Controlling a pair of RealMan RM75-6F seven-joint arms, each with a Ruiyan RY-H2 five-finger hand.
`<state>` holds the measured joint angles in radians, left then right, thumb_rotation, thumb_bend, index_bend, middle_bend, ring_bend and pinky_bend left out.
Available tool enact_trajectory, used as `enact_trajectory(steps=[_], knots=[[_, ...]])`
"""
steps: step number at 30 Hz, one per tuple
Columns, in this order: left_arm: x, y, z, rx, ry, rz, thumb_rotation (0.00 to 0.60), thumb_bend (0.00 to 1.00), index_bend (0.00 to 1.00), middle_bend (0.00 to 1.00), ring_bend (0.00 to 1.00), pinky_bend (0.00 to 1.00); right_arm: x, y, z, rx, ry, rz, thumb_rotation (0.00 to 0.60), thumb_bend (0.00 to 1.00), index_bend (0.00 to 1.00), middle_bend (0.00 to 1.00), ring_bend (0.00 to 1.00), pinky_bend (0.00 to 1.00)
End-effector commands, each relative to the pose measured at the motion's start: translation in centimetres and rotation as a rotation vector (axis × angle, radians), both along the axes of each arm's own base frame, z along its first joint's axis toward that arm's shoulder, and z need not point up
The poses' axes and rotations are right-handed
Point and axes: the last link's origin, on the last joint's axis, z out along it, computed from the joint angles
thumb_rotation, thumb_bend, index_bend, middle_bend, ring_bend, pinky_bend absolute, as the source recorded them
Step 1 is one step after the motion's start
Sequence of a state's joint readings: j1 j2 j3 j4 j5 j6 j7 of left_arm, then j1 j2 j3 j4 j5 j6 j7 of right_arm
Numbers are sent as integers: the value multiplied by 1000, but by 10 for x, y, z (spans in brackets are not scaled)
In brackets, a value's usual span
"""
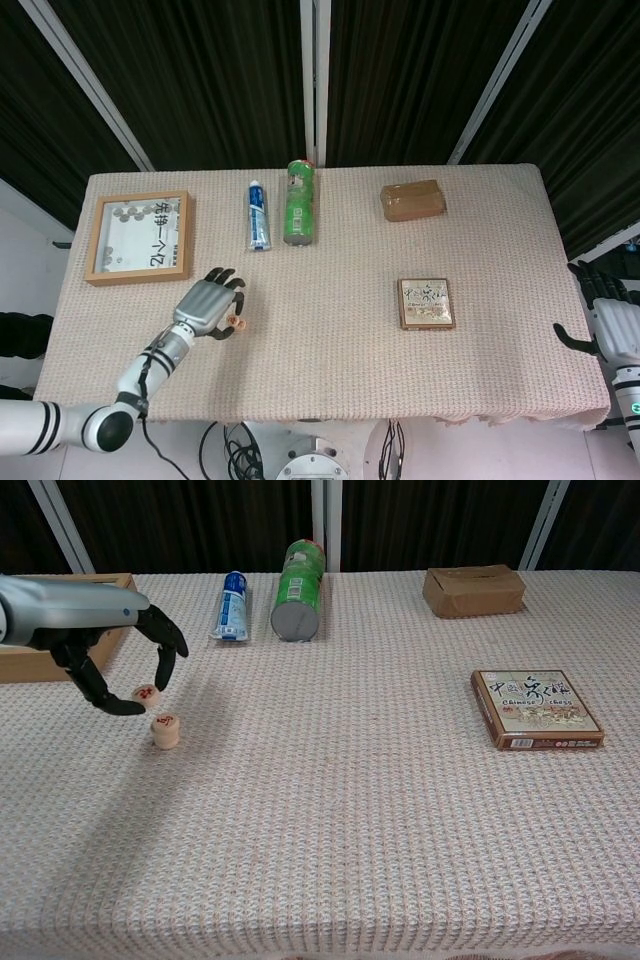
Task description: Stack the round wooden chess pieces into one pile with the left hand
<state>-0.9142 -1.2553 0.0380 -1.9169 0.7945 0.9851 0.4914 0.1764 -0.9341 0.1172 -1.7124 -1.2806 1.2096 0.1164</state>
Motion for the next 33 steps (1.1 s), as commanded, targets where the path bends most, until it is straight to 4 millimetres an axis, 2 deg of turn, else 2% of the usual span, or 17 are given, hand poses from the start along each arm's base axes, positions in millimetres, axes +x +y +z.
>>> enact_trajectory(steps=[1, 8, 14, 33], knots=[[-2, -9, -3, -6, -26, -2, 600, 280, 502, 158, 0, 0, 1, 0, -1, 1, 0, 0, 600, 242, 0, 0, 0, 0], [-1, -10, -12, -17, -45, -15, 600, 280, 499, 159, 0, 0, 1, 1, -2, 4, 2, -2, 600, 242, 0, 0, 0, 0], [-2, -3, -19, -6, -31, -21, 600, 280, 493, 160, 0, 0, 2, 1, -1, 3, 4, -2, 600, 242, 0, 0, 0, 0], [-8, 1, -26, -4, 1, -12, 600, 280, 468, 166, 0, 0, -2, 1, -1, 7, 4, -18, 600, 242, 0, 0, 0, 0]])
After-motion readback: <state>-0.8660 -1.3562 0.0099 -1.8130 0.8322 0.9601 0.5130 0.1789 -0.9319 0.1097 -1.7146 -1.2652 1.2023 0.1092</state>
